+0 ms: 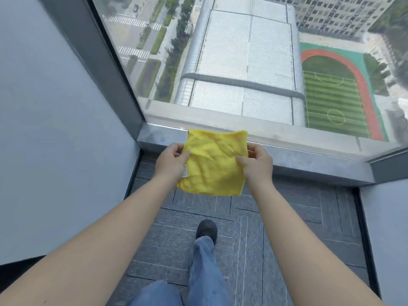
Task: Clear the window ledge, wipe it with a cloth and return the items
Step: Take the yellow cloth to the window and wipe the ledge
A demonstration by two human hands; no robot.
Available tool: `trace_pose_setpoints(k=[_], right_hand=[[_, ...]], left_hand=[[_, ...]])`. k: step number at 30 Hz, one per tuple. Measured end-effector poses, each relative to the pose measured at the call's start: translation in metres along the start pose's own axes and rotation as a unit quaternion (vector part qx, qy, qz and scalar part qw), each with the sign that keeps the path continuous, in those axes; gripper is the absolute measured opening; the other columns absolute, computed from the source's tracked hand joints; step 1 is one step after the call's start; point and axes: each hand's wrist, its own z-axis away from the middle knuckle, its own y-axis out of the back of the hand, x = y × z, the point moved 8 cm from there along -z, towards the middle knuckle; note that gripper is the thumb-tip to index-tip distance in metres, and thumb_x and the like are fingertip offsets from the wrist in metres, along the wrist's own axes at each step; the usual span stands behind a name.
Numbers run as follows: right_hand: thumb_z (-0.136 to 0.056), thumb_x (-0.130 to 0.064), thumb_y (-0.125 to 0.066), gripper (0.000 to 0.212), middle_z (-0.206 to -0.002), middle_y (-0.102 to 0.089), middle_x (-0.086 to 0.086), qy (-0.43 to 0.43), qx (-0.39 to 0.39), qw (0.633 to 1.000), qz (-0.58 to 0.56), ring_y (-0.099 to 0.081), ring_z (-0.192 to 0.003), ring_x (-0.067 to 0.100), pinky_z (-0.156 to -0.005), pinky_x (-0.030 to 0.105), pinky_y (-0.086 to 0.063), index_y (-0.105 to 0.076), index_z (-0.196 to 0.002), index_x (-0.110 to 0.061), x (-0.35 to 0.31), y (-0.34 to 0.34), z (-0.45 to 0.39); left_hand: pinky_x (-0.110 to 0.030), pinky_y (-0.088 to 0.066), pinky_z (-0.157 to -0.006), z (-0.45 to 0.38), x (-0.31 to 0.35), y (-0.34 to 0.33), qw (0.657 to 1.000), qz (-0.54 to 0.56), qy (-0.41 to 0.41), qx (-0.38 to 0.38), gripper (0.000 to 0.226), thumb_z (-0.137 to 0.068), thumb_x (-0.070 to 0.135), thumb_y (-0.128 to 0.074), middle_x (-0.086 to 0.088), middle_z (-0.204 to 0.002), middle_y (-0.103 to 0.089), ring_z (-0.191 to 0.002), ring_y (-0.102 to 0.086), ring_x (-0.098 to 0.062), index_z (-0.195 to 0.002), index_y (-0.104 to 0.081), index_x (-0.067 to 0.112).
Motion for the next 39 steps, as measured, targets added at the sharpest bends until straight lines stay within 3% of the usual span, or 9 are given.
trace_pose_setpoints(k=[6,12,21,25,27,30,33,36,39], right_hand=[[-0.081,0.005,-0.053,0.033,-0.088,-0.056,0.000,-0.020,0.004,0.999,0.025,-0.054,-0.089,0.019,-0.086,0.035,-0.046,-0.058,-0.112,-0.006,0.061,-0.044,-0.114],[-0.080,0.005,-0.053,0.034,-0.077,-0.053,-0.006,-0.002,0.024,0.998,0.051,-0.051,-0.081,0.015,-0.064,0.021,-0.042,-0.060,-0.111,-0.005,0.156,-0.093,-0.229],[-0.080,0.002,-0.054,0.033,-0.094,-0.057,0.004,0.046,0.057,0.995,0.072,-0.053,-0.088,0.016,-0.087,0.034,-0.047,-0.059,-0.113,-0.004,0.273,-0.155,-0.371],[-0.082,0.001,-0.053,0.038,-0.107,-0.062,0.009,0.064,0.066,0.991,0.092,-0.052,-0.091,0.013,-0.082,0.023,-0.042,-0.056,-0.119,-0.006,0.293,-0.164,-0.398],[-0.082,0.001,-0.051,0.046,-0.119,-0.057,0.009,0.072,0.071,0.986,0.133,-0.053,-0.101,0.016,-0.086,0.019,-0.038,-0.049,-0.127,-0.008,0.296,-0.166,-0.403],[-0.084,-0.003,-0.050,0.056,-0.141,-0.036,0.014,0.105,0.074,0.966,0.223,-0.036,-0.130,0.024,-0.103,0.022,-0.024,-0.035,-0.137,-0.007,0.293,-0.173,-0.399],[-0.087,-0.011,-0.050,0.054,-0.150,-0.026,0.015,0.180,0.032,0.935,0.303,-0.023,-0.139,0.028,-0.109,0.025,-0.014,-0.033,-0.139,-0.008,0.279,-0.200,-0.392],[-0.092,-0.034,-0.045,0.059,-0.157,-0.009,0.009,0.195,-0.042,0.881,0.429,-0.006,-0.144,0.033,-0.116,0.046,-0.004,-0.021,-0.145,-0.023,0.283,-0.238,-0.397],[-0.089,-0.059,-0.028,0.066,-0.158,0.012,0.002,0.158,-0.102,0.822,0.538,0.016,-0.142,0.039,-0.110,0.063,0.010,0.001,-0.145,-0.038,0.309,-0.262,-0.405]], left_hand=[[-0.038,-0.044,-0.081,-0.120,-0.050,-0.042,0.999,0.003,0.036,0.001,0.015,-0.087,0.019,-0.051,-0.009,-0.096,-0.053,-0.092,-0.053,-0.025,-0.100,-0.056,0.015],[-0.029,-0.039,-0.075,-0.248,-0.135,-0.093,0.999,-0.008,0.031,-0.014,0.018,-0.086,0.018,-0.052,0.000,-0.077,-0.053,-0.084,-0.051,-0.023,-0.103,-0.057,0.014],[-0.041,-0.048,-0.080,-0.404,-0.235,-0.158,0.999,-0.042,-0.024,-0.009,0.004,-0.085,0.023,-0.053,-0.008,-0.092,-0.057,-0.085,-0.055,-0.026,-0.085,-0.052,0.018],[-0.037,-0.045,-0.074,-0.433,-0.248,-0.171,0.998,-0.054,-0.042,-0.004,0.006,-0.084,0.021,-0.054,-0.003,-0.080,-0.056,-0.084,-0.056,-0.027,-0.090,-0.054,0.019],[-0.036,-0.046,-0.082,-0.437,-0.249,-0.171,0.996,-0.075,-0.051,0.005,0.020,-0.085,0.018,-0.053,-0.007,-0.090,-0.060,-0.093,-0.058,-0.027,-0.104,-0.056,0.014],[-0.032,-0.040,-0.095,-0.432,-0.246,-0.164,0.988,-0.129,-0.082,0.016,0.031,-0.086,0.015,-0.051,-0.013,-0.120,-0.059,-0.111,-0.054,-0.025,-0.115,-0.052,0.006],[-0.026,-0.032,-0.093,-0.430,-0.245,-0.153,0.975,-0.186,-0.118,0.032,0.029,-0.087,0.013,-0.048,-0.015,-0.128,-0.050,-0.116,-0.048,-0.026,-0.115,-0.053,0.007],[-0.027,-0.025,-0.096,-0.433,-0.249,-0.138,0.953,-0.254,-0.155,0.053,0.029,-0.086,0.012,-0.046,-0.014,-0.131,-0.047,-0.122,-0.040,-0.029,-0.112,-0.055,0.007],[-0.035,-0.024,-0.105,-0.439,-0.260,-0.127,0.931,-0.316,-0.176,0.049,0.029,-0.087,0.016,-0.046,-0.014,-0.136,-0.045,-0.129,-0.035,-0.030,-0.113,-0.055,0.006]])
